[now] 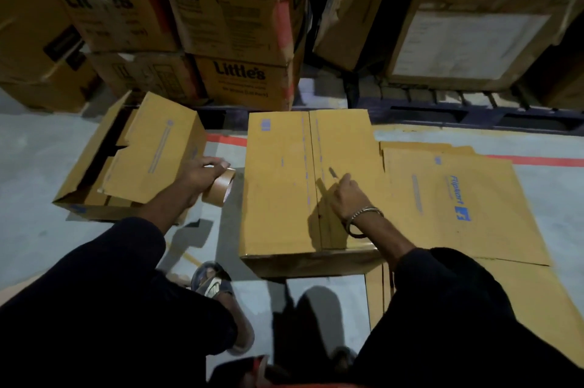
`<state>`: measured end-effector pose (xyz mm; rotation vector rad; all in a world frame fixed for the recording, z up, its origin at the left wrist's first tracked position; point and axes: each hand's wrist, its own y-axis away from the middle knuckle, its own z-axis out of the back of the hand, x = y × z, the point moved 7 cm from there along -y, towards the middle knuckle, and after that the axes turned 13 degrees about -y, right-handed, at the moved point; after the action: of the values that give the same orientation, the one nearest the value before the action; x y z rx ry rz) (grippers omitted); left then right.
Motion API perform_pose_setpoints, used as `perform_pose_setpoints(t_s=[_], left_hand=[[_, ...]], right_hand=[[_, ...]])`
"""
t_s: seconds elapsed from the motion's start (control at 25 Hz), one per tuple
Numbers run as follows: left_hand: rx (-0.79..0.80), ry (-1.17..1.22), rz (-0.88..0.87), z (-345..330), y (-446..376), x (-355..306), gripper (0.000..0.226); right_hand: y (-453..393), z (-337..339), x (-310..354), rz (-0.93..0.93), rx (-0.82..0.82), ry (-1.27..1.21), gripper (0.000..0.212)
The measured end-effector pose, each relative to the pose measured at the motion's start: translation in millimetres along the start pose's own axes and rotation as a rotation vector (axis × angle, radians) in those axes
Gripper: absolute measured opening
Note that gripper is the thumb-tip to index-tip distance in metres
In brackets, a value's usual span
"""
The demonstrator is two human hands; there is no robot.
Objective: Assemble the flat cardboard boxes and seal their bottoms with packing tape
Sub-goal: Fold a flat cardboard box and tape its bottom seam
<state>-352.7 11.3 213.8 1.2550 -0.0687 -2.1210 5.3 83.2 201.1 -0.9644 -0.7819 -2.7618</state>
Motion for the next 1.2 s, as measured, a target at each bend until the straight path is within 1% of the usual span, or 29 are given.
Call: perform_pose_setpoints(t_s=[0.04,0.08,0.16,0.2,0.24,0.36,0.48,0.56,0.68,0.76,0.8,0.88,0.92,0.96,1.04,1.12,1.2], left_hand=[[-0.032,0.018,-0.001,-6.1,-6.1,-1.2,0.023],[-0.08,0.04,0.007,-11.2,-11.5,-2.3,0.021],[-0.196,0.093,0.075,-17.3,-26.5,-0.5,0.011],[-0.238,0.13,0.117,-19.4,-35.8,2.0,0.005],[-0.263,0.172,0.158,-21.3,-43.4,4.6,0.005],[-0.27,0.239,0.165,-33.0,-63.1,5.2,0.011],[-0.229,0.175,0.119,-49.1,-72.5,5.0,0.019],[-0.19,0.175,0.173,-57.0,-75.4,15.7,0.025],[-0.079,0.212,0.296,-62.2,-67.4,21.9,0.032],[-0.017,0.286,0.305,-67.9,-62.1,19.3,0.036],[0.02,0.319,0.296,-70.6,-57.1,16.0,0.041],[0.078,0.349,0.271,-72.0,-48.7,11.1,0.057],[0.096,0.353,0.266,-71.9,-45.1,10.8,0.065],[0.112,0.348,0.268,-71.0,-40.9,12.2,0.071],[0.129,0.32,0.261,-66.5,-30.0,14.4,0.075],[0.12,0.296,0.246,-58.2,-15.5,16.9,0.071],[0.121,0.271,0.245,-55.3,3.8,19.7,0.063]], right_hand=[[-8.3,12.9,-6.6,0.0,-0.041,0.083,0.065],[-17.5,21.0,-12.9,0.0,-0.077,0.151,0.07],[-35.2,32.2,-16.9,0.005,-0.143,0.235,0.069],[-44.9,33.4,-14.5,0.002,-0.157,0.265,0.067],[-52.5,32.4,-9.7,0.005,-0.167,0.285,0.067],[-72.0,18.2,5.5,0.054,-0.177,0.284,0.068],[-85.0,7.2,12.4,0.054,-0.204,0.348,0.063],[-89.5,12.6,11.1,0.031,-0.242,0.358,0.066],[-94.8,47.7,-2.1,-0.084,-0.354,0.308,0.07],[-95.5,69.0,-25.7,-0.21,-0.408,0.211,0.071],[-95.9,72.8,-40.0,-0.284,-0.397,0.085,0.073],[-99.5,68.5,-63.9,-0.399,-0.31,-0.237,0.081],[-102.7,66.5,-70.9,-0.414,-0.27,-0.334,0.083],[-104.8,67.3,-74.3,-0.409,-0.244,-0.38,0.083],[-102.4,72.8,-73.9,-0.383,-0.209,-0.398,0.078],[-90.2,71.8,-73.6,-0.364,-0.196,-0.37,0.075],[-70.7,65.2,-79.5,-0.386,-0.2,-0.369,0.076]])
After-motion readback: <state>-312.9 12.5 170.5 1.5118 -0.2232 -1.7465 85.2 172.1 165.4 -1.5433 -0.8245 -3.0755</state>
